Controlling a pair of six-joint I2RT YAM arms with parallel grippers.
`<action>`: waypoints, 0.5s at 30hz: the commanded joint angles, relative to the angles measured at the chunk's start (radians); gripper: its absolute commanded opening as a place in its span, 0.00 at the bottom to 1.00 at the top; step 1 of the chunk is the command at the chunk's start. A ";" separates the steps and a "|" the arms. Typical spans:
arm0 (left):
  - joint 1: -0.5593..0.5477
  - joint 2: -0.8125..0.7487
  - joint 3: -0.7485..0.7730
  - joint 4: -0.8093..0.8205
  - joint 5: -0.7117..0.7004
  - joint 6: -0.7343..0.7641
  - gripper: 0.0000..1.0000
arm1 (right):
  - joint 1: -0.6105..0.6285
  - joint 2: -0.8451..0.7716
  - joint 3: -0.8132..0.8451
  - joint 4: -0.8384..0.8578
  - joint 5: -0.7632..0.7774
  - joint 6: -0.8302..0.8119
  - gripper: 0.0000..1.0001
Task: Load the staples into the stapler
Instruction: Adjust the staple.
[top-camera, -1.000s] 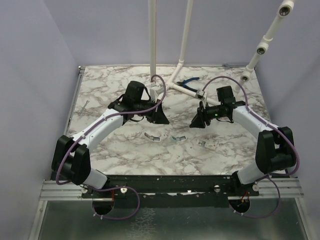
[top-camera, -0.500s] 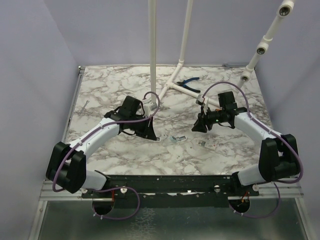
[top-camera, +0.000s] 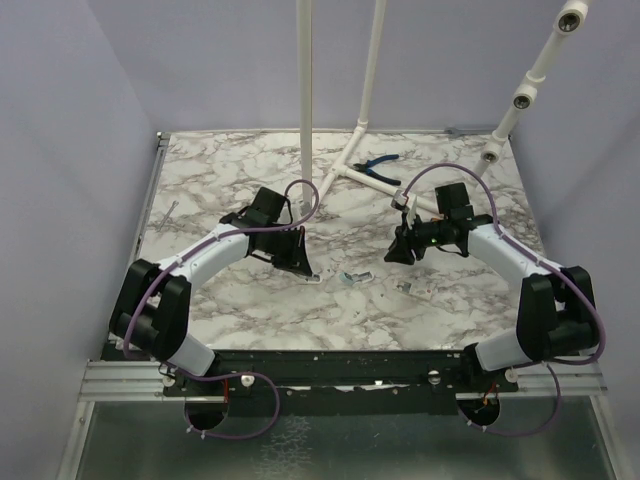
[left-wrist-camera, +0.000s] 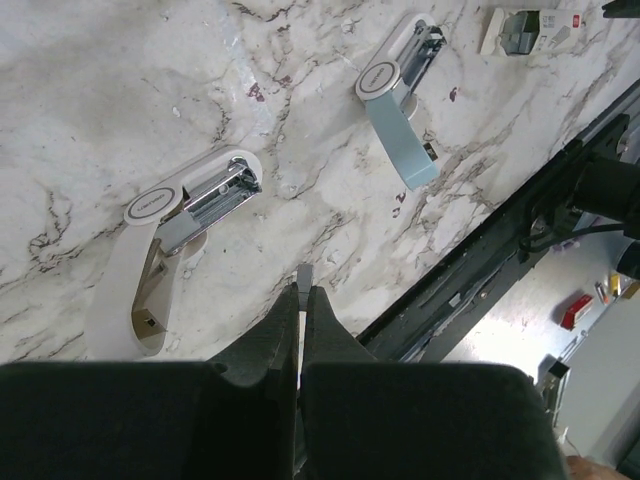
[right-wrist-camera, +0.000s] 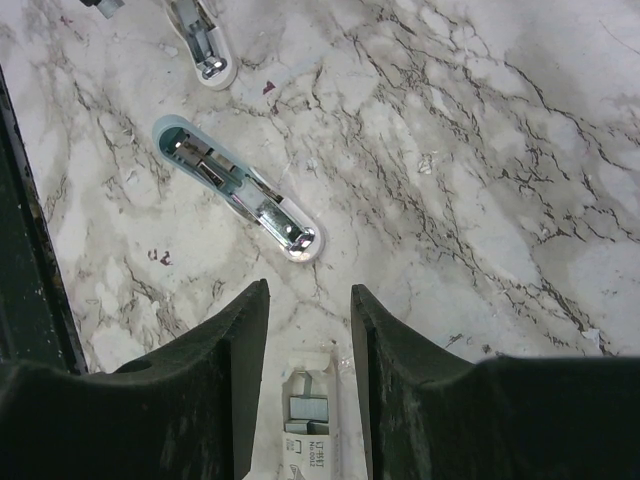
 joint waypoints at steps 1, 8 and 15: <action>0.016 0.024 0.026 -0.001 -0.020 -0.067 0.00 | 0.003 0.024 0.004 0.016 0.028 -0.017 0.43; 0.023 0.056 0.029 0.018 -0.001 -0.117 0.01 | 0.003 0.040 0.007 0.013 0.033 -0.018 0.43; 0.030 0.107 0.046 0.027 0.012 -0.139 0.01 | 0.003 0.048 0.009 0.010 0.036 -0.019 0.43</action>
